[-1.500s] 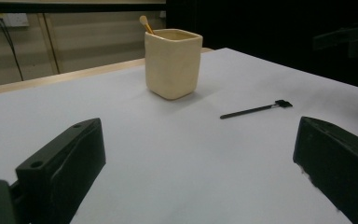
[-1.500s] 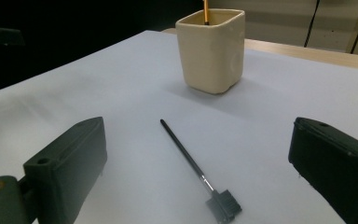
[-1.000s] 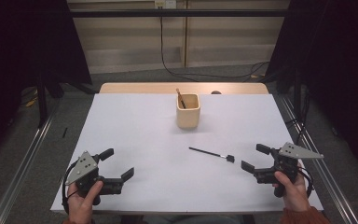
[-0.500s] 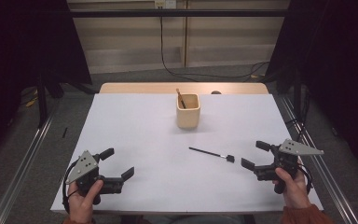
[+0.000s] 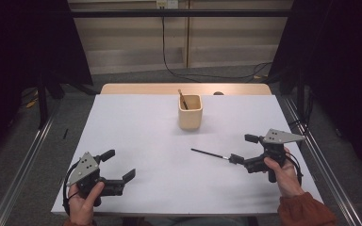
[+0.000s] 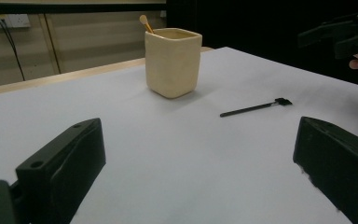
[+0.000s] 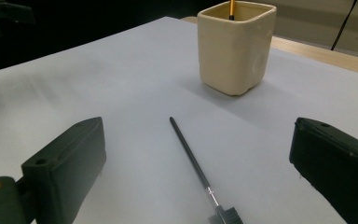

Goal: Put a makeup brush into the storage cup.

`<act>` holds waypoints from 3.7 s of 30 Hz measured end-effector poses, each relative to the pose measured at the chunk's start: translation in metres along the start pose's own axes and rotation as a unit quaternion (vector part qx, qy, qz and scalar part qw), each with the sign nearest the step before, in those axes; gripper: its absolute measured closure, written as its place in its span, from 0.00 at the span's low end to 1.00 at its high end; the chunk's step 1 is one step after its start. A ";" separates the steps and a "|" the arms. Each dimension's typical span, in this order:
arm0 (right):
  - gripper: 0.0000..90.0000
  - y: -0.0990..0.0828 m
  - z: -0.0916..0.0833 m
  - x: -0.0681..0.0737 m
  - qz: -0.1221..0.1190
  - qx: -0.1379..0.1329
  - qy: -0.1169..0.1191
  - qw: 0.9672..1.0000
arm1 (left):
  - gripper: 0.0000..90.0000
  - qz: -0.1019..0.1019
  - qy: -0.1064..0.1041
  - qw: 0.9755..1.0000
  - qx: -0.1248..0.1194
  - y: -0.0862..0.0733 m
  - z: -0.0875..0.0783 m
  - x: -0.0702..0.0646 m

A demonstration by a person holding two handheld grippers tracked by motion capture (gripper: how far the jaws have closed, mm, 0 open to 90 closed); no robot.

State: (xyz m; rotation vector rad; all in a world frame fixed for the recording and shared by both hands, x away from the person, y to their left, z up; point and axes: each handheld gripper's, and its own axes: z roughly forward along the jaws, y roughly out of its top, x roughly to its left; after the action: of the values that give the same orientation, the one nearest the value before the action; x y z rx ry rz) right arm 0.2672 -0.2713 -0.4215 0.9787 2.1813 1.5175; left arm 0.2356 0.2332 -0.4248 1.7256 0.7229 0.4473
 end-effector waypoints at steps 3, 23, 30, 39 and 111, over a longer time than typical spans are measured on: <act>0.03 0.004 0.006 -0.002 -0.008 0.010 0.005 1.000 | 0.02 0.000 0.000 1.000 -0.001 0.000 0.000 0.000; 0.11 0.036 0.047 -0.015 -0.030 0.092 0.045 0.994 | 0.02 0.003 -0.006 1.000 0.000 0.000 0.001 -0.004; 0.11 0.039 0.060 -0.013 -0.050 0.135 0.065 0.987 | 0.02 0.005 -0.004 1.000 0.000 0.000 0.000 -0.002; 0.11 0.039 0.070 -0.017 -0.072 0.201 0.081 0.974 | 0.02 0.007 -0.004 1.000 0.004 0.000 0.001 -0.003; 0.93 0.030 0.135 -0.021 -0.173 0.517 0.101 0.832 | 0.03 0.022 -0.007 1.000 0.012 -0.001 0.004 -0.003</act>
State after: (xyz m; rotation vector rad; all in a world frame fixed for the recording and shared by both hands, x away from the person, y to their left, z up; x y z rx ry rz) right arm 0.3731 -0.1847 -0.4498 0.5749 3.1522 0.1781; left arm 0.2354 0.2285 -0.4263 1.7686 0.6837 0.4596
